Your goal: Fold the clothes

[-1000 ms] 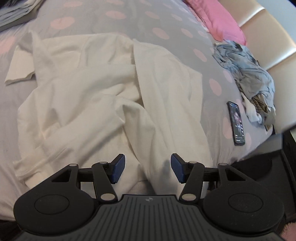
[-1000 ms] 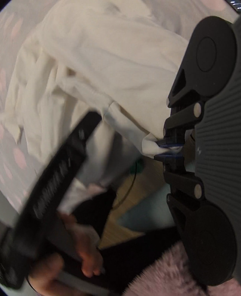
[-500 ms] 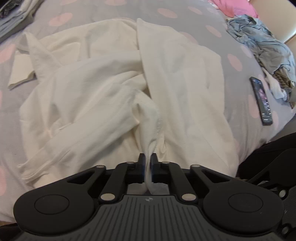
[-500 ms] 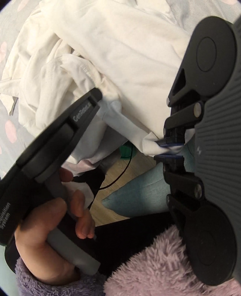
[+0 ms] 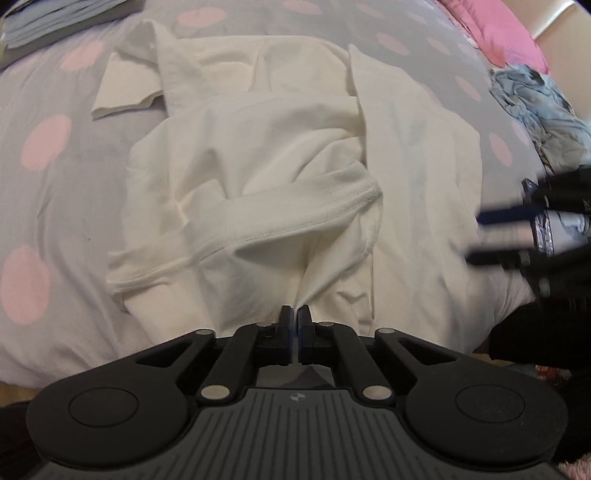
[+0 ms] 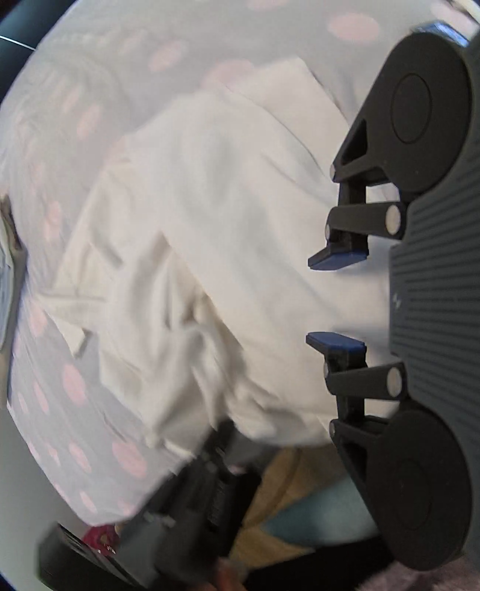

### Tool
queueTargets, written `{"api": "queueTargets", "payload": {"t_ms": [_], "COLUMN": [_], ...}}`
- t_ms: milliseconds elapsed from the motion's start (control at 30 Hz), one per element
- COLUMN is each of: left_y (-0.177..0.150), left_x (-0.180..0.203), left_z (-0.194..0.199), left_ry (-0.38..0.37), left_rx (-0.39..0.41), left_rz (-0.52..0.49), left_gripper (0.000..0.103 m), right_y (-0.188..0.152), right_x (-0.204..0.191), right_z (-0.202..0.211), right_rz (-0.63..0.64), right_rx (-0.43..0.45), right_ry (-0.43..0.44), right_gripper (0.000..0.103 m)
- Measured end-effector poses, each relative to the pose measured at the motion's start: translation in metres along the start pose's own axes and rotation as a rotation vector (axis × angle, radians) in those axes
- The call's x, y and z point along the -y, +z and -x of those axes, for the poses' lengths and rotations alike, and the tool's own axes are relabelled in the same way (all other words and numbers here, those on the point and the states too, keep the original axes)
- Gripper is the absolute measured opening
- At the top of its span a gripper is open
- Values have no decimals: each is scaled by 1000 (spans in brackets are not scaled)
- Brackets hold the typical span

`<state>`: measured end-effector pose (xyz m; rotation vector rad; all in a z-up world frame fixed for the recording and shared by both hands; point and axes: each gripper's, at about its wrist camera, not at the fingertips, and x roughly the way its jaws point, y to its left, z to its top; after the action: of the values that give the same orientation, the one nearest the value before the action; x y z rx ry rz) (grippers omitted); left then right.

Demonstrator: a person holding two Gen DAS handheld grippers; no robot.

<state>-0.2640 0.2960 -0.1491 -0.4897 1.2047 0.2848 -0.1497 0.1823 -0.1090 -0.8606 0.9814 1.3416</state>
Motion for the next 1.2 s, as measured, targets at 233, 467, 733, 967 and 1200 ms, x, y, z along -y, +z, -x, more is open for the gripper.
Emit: {"api": "queueTargets", "payload": {"t_ms": [233, 467, 733, 967, 1200], "left_y": [-2, 3, 5, 5, 14], "left_x": [26, 20, 3, 0, -21], "left_z": [5, -15, -28, -15, 48], "left_ry": [16, -3, -3, -20, 14], "left_rx": [85, 47, 5, 39, 182], "left_rz": [-52, 19, 79, 79, 89], "left_gripper": [57, 41, 18, 6, 5], "right_y": [29, 60, 109, 115, 117], "right_x": [19, 20, 19, 21, 34], "right_z": [-8, -37, -97, -107, -30], "right_rz": [134, 318, 422, 298, 277], "right_rx": [11, 57, 28, -14, 117], "right_ry": [-74, -85, -61, -17, -278], "right_gripper": [40, 50, 62, 4, 3]}}
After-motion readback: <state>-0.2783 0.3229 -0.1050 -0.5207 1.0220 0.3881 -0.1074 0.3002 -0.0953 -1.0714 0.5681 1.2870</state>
